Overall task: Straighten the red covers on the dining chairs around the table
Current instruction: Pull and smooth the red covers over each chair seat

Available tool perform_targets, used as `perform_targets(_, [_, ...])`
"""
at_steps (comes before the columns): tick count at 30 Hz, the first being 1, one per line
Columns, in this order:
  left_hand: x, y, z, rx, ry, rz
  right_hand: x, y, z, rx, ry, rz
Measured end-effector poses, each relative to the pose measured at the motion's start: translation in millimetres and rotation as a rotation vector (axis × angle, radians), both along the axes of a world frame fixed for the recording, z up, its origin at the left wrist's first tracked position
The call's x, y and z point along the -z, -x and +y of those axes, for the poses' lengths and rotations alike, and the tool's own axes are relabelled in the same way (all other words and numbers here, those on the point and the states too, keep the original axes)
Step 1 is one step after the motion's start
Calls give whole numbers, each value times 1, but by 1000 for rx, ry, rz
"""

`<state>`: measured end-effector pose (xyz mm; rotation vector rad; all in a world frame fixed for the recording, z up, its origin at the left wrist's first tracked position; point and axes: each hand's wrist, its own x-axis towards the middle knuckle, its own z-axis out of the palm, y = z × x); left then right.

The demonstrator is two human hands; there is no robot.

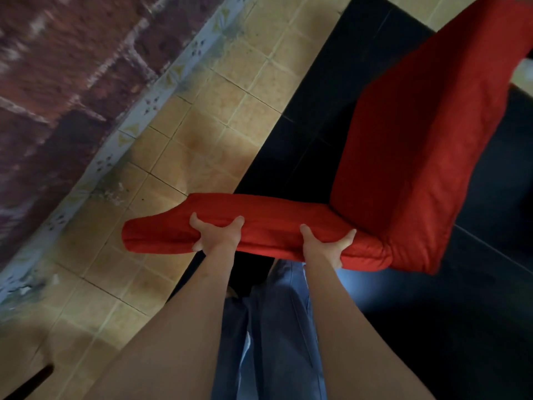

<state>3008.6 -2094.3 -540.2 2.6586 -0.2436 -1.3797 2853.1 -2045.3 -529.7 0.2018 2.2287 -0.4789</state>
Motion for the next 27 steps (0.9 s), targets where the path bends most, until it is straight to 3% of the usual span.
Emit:
perform_targets(14, [-11,15,-50,-6,-93,-42,-7,11,-52,-4,-98,-50])
perform_targets(21, [-8,14,-55,16,-161,-83,-18,21,-55,-161,-167,-139])
perform_targets(24, [-8,8,-55,62,-188,-11,-23,29,-52,-271,-186,-194])
perform_targets(27, [-14,-9,-55,88,-177,200,-31,30,-51,-436,-232,-229])
